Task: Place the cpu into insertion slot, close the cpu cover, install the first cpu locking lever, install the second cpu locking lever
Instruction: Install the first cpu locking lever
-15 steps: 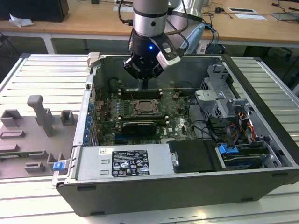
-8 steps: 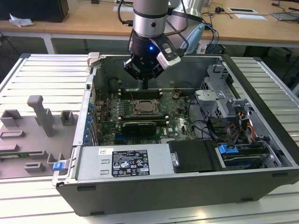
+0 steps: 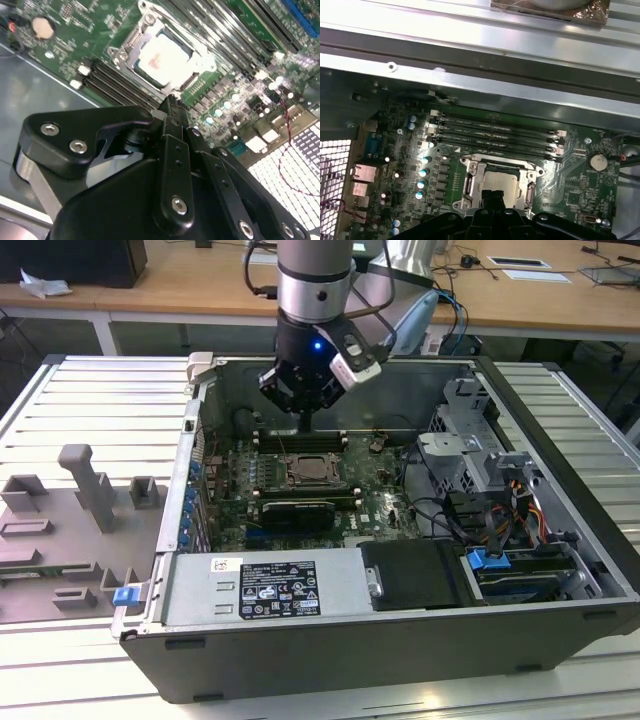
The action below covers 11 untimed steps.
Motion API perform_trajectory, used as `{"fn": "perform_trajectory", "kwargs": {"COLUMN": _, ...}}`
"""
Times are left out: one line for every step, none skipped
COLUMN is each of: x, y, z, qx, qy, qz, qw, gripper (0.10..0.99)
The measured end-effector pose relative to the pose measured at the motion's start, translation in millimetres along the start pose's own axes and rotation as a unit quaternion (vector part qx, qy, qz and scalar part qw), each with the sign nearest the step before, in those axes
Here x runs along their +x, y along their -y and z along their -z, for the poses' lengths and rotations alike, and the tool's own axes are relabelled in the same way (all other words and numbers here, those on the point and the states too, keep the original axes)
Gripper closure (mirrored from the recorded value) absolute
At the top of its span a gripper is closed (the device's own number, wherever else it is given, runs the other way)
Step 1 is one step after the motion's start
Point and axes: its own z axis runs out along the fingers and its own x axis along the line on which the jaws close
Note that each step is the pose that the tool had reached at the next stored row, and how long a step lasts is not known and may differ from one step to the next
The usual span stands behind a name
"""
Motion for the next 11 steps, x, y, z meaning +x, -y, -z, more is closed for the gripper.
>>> {"fn": "perform_trajectory", "kwargs": {"x": 0.8, "y": -0.2, "z": -0.6, "qx": 0.0, "qy": 0.0002, "qz": -0.003, "qw": 1.0, "gripper": 0.98}}
{"fn": "perform_trajectory", "kwargs": {"x": 1.0, "y": -0.2, "z": -1.2, "qx": 0.0, "qy": 0.0004, "qz": -0.008, "qw": 1.0, "gripper": 0.98}}
{"fn": "perform_trajectory", "kwargs": {"x": 1.1, "y": -0.1, "z": -2.0, "qx": 0.0001, "qy": 0.0008, "qz": -0.015, "qw": 0.9999, "gripper": 0.98}}
{"fn": "perform_trajectory", "kwargs": {"x": 1.3, "y": -0.1, "z": -3.1, "qx": 0.0002, "qy": 0.0012, "qz": -0.023, "qw": 0.9997, "gripper": 0.98}}
{"fn": "perform_trajectory", "kwargs": {"x": 1.5, "y": -0.1, "z": -4.1, "qx": 0.0003, "qy": 0.0015, "qz": -0.029, "qw": 0.9996, "gripper": 0.98}}
{"fn": "perform_trajectory", "kwargs": {"x": 1.7, "y": -0.1, "z": -4.9, "qx": 0.0003, "qy": 0.0018, "qz": -0.035, "qw": 0.9994, "gripper": 0.98}}
{"fn": "perform_trajectory", "kwargs": {"x": 2.0, "y": -0.1, "z": -5.8, "qx": 0.0003, "qy": 0.0021, "qz": -0.041, "qw": 0.9991, "gripper": 0.98}}
{"fn": "perform_trajectory", "kwargs": {"x": 2.7, "y": -0.1, "z": -6.3, "qx": 0.0004, "qy": 0.0023, "qz": -0.045, "qw": 0.999, "gripper": 0.98}}
{"fn": "perform_trajectory", "kwargs": {"x": 3.8, "y": -0.2, "z": -6.6, "qx": 0.0005, "qy": 0.0023, "qz": -0.046, "qw": 0.9989, "gripper": 0.98}}
{"fn": "perform_trajectory", "kwargs": {"x": 4.3, "y": -0.4, "z": -6.8, "qx": 0.0005, "qy": 0.0023, "qz": -0.046, "qw": 0.9989, "gripper": 0.98}}
{"fn": "perform_trajectory", "kwargs": {"x": 4.7, "y": -0.4, "z": -6.9, "qx": 0.0005, "qy": 0.0023, "qz": -0.046, "qw": 0.9989, "gripper": 0.98}}
